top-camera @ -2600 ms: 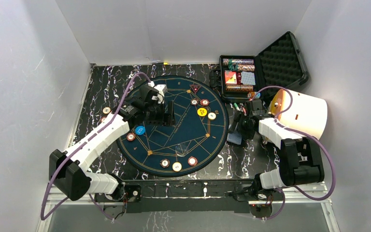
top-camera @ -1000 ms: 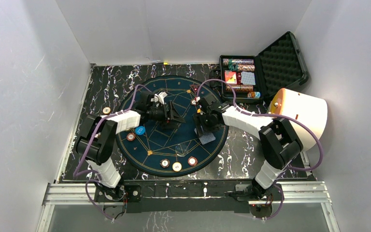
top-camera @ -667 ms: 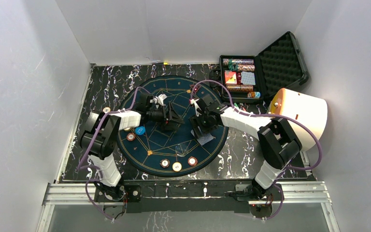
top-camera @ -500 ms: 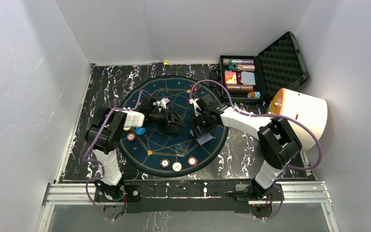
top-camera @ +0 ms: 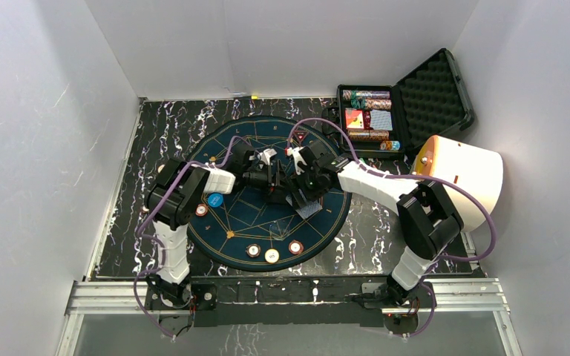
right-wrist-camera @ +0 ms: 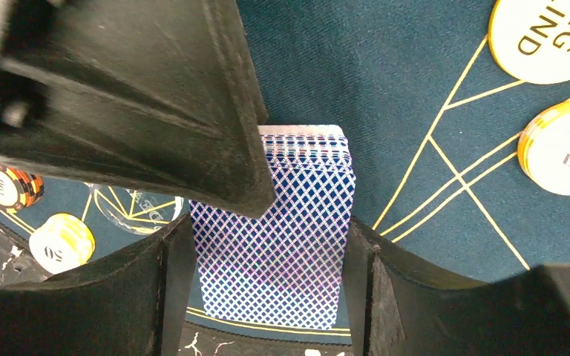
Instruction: Distribute texas hold em gaming equipment
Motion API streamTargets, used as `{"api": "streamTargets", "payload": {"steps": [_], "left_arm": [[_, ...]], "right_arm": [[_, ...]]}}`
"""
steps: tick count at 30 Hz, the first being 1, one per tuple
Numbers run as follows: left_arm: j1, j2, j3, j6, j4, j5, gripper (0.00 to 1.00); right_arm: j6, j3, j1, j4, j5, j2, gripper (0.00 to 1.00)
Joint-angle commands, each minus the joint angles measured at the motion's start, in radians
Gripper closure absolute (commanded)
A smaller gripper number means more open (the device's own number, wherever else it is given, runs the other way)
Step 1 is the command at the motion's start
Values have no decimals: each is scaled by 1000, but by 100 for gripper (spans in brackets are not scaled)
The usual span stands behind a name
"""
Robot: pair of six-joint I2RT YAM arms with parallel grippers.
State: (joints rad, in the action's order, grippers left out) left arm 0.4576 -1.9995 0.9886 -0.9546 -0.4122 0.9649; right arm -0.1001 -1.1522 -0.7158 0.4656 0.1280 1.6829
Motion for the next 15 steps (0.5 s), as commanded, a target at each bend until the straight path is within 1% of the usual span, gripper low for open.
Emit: {"api": "streamTargets", "payload": {"steps": [1, 3, 6, 8, 12, 15], "left_arm": [[17, -19, 23, -34, -43, 48, 39], [20, -23, 18, -49, -61, 58, 42], [27, -27, 0, -103, -135, 84, 48], [32, -25, -3, -106, -143, 89, 52], [36, -22, -20, -133, -178, 103, 64], [36, -17, -34, -165, -220, 112, 71]], "right_arm": [[16, -58, -8, -40, 23, -3, 90], [16, -61, -8, -41, 21, -2, 89], [20, -67, -9, -40, 25, 9, 90], [21, -71, -9, -38, 28, 16, 90], [23, -82, -11, -36, 26, 25, 91], [23, -91, -14, -32, 22, 34, 90]]}}
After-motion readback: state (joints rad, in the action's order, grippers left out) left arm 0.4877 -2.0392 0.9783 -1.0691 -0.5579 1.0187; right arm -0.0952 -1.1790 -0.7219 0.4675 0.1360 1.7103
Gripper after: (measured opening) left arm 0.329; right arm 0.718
